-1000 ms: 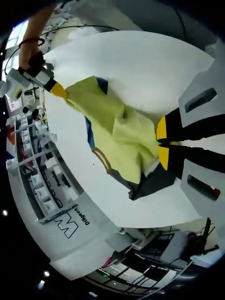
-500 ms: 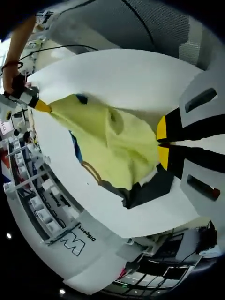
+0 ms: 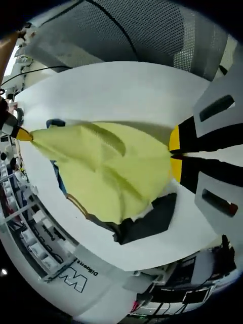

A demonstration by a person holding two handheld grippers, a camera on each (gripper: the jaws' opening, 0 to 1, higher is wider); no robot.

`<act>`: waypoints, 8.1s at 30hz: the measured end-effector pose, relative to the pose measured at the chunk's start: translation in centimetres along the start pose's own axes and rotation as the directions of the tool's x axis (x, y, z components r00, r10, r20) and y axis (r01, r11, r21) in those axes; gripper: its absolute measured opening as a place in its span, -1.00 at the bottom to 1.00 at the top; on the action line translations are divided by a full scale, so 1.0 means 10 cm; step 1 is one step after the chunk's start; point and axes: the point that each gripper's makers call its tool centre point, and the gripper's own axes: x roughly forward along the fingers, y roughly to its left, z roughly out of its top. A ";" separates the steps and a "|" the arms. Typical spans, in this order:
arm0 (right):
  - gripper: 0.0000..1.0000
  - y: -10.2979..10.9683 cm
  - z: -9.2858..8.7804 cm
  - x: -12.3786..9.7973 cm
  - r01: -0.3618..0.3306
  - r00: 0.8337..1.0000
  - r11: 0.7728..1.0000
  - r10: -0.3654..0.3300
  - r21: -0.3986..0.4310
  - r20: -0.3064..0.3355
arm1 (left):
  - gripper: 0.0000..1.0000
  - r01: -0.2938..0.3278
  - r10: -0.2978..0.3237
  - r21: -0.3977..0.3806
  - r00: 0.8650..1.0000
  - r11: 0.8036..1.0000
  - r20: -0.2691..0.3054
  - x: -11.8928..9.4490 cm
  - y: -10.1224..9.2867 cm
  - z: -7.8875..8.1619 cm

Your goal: Fold the garment on the visible template until the final outline fits inside the template.

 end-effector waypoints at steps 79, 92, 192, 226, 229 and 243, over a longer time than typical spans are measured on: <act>-1.00 0.75 0.42 0.54 -0.184 0.952 0.793 0.291 -0.581 0.095 | -0.92 -0.045 0.041 -0.273 0.999 0.961 -0.021 0.03 0.02 -0.29; -1.00 0.48 0.55 1.12 -0.068 0.990 0.835 0.123 -0.546 0.064 | -0.92 -0.054 0.049 -0.281 0.998 0.958 -0.024 0.05 0.02 -0.32; -1.00 -0.06 -1.42 0.05 0.054 0.972 0.948 -0.122 -0.315 -0.202 | -0.92 -0.014 0.014 -0.235 1.000 0.972 0.001 -0.03 -0.38 -0.40; -0.73 -0.12 -0.99 -0.11 0.081 0.997 0.974 -0.083 -0.209 0.000 | -0.42 0.008 0.066 -0.590 0.992 0.807 0.104 -0.26 -0.41 -0.37; -0.55 -0.21 -0.72 -0.15 0.088 0.994 0.982 -0.076 -0.167 0.073 | -0.34 0.018 0.119 -0.672 0.980 0.741 0.158 -0.34 -0.36 -0.25; -0.61 -0.64 -0.37 0.21 0.172 0.981 0.984 -0.166 -0.048 0.097 | -0.11 -0.015 0.192 -0.882 0.978 0.470 0.086 -0.25 -0.34 -0.29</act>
